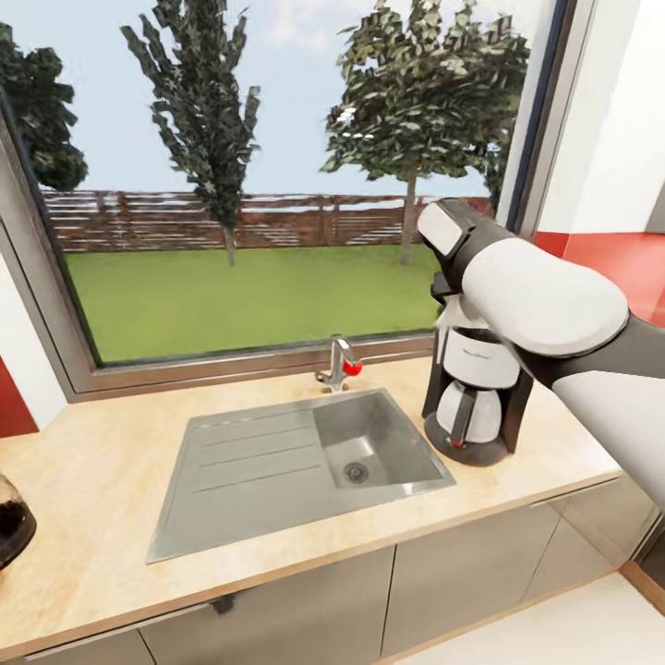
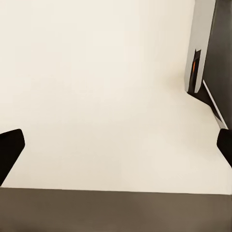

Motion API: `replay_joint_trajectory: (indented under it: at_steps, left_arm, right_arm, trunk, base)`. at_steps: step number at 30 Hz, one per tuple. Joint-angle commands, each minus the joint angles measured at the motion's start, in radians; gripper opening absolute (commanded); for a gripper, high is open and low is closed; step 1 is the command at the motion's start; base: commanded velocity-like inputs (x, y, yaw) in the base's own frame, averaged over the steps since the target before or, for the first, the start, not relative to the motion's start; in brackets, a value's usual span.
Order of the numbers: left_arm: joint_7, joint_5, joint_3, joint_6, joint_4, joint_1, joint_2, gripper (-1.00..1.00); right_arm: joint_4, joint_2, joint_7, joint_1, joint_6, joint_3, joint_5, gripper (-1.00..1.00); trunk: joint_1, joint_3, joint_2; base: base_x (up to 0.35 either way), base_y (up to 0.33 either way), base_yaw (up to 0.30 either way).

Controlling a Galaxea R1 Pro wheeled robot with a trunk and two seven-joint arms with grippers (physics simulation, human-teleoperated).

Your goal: Set up a coffee station on the kitchen countertop: keep the coffee maker on the countertop, move the bottle of coffee from the kitchen shelf to the counter next to the coffee maker, place a paper coffee filter on top of the coffee maker, put the saucer next to the coffee maker with the coffee cup on the saucer, and place the electric kettle next to the coffee maker.

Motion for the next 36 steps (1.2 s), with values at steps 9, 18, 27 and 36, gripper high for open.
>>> replay_joint_trajectory:
  at_steps: [9, 18, 27, 36]
  left_arm:
    - [0.002, -0.010, 0.004, 0.001, 0.001, -0.001, 0.000, 1.00]
    - [0.002, -0.010, 0.004, 0.000, 0.001, -0.001, 0.000, 1.00]
    - [0.002, -0.009, 0.004, 0.000, 0.001, -0.001, 0.000, 1.00]
    - [0.001, -0.009, 0.004, 0.000, 0.001, -0.001, 0.000, 1.00]
  right_arm:
    - [-0.022, 0.001, -0.002, 0.000, 0.003, -0.010, 0.062, -1.00]
    - [-0.018, 0.001, -0.002, 0.000, 0.003, -0.006, 0.075, -1.00]
    - [-0.015, 0.001, -0.002, 0.000, 0.003, -0.004, 0.178, -1.00]
    - [0.080, 0.001, -0.002, -0.001, 0.003, -0.003, 0.208, -1.00]
  trunk:
    - [0.001, 0.000, -0.001]
    - [0.001, 0.000, -0.001]
    - [0.001, 0.000, -0.001]
    - [0.001, 0.000, -0.001]
  base:
    - [0.080, -0.087, 0.000]
    - [0.002, -0.002, 0.000]
    - [0.000, 0.000, 0.000]
    - [0.000, 0.000, 0.000]
